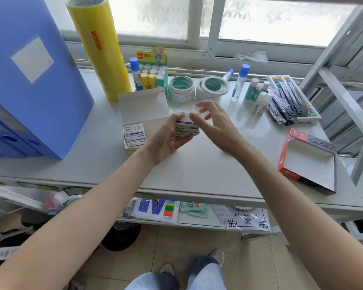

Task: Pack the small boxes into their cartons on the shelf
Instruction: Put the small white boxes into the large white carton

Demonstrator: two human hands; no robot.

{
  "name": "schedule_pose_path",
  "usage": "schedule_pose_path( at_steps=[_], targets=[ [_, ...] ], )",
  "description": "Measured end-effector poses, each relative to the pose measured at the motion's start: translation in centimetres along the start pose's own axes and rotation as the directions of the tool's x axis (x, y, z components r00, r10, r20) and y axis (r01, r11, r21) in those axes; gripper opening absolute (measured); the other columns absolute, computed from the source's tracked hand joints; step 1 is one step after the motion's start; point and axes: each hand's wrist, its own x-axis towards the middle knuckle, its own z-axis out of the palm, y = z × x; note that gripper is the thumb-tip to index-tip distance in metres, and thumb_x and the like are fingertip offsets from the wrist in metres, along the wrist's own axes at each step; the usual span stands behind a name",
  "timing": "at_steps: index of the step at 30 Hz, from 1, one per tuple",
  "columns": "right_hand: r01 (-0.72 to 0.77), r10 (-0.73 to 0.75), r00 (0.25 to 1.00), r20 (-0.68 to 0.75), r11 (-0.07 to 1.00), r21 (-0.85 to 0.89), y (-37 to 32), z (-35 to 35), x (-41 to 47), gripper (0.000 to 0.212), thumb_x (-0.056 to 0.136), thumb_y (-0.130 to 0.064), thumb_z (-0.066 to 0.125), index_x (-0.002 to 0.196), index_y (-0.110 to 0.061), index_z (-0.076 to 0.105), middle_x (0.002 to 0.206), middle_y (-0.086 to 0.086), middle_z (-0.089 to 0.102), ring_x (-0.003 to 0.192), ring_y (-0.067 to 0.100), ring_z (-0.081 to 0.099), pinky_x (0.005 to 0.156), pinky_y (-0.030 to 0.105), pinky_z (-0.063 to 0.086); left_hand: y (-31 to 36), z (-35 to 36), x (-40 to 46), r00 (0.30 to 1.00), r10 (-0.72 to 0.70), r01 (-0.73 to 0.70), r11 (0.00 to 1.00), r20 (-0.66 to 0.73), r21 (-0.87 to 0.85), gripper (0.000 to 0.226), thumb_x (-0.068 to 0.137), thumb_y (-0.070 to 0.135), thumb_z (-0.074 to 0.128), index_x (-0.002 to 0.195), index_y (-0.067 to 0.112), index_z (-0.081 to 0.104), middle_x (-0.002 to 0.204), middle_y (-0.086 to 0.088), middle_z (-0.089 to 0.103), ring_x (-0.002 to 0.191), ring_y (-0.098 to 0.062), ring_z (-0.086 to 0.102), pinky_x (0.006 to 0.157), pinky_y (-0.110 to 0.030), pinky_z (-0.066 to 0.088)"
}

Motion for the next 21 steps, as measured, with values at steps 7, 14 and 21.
schedule_pose_path(
  at_steps=[7, 14, 21],
  targets=[
    [0.254, -0.204, 0.962, 0.179, 0.912, -0.322, -1.1, 1.3, 0.8, 0.051, 0.078, -0.024, 0.067, 0.124, -0.012, 0.050, 0.119, 0.006, 0.059, 0.109, 0.026, 0.049, 0.092, 0.043, 0.044, 0.5, -1.6, -0.3, 0.999, -0.014, 0.011, 0.995, 0.034, 0.101, 0.034, 0.093, 0.038, 0.042, 0.107, 0.014, 0.061, 0.091, -0.005, 0.071, 0.080, -0.013, 0.068, 0.078, -0.024, 0.056],
    [0.235, -0.151, 0.947, 0.284, 0.927, -0.292, -2.4, 2.7, 3.1, 0.047, 0.073, -0.016, 0.069, 0.117, -0.007, 0.053, 0.112, 0.010, 0.055, 0.107, 0.024, 0.048, 0.089, 0.030, 0.041, 1.1, -3.1, -0.8, 1.000, -0.007, 0.003, 0.992, 0.026, 0.128, 0.028, 0.091, 0.036, 0.039, 0.095, 0.021, 0.063, 0.087, -0.002, 0.069, 0.077, -0.013, 0.063, 0.083, -0.027, 0.053],
    [0.229, -0.157, 0.955, 0.254, 0.930, -0.288, -3.8, 4.4, 4.8, 0.036, 0.069, -0.022, 0.077, 0.094, -0.004, 0.058, 0.090, 0.006, 0.053, 0.084, 0.021, 0.048, 0.068, 0.026, 0.033, 2.3, -5.0, -1.4, 0.998, 0.070, -0.069, 0.987, -0.005, 0.147, 0.029, 0.094, 0.042, 0.037, 0.100, 0.025, 0.060, 0.095, -0.001, 0.068, 0.086, -0.012, 0.065, 0.091, -0.027, 0.049]
  ],
)
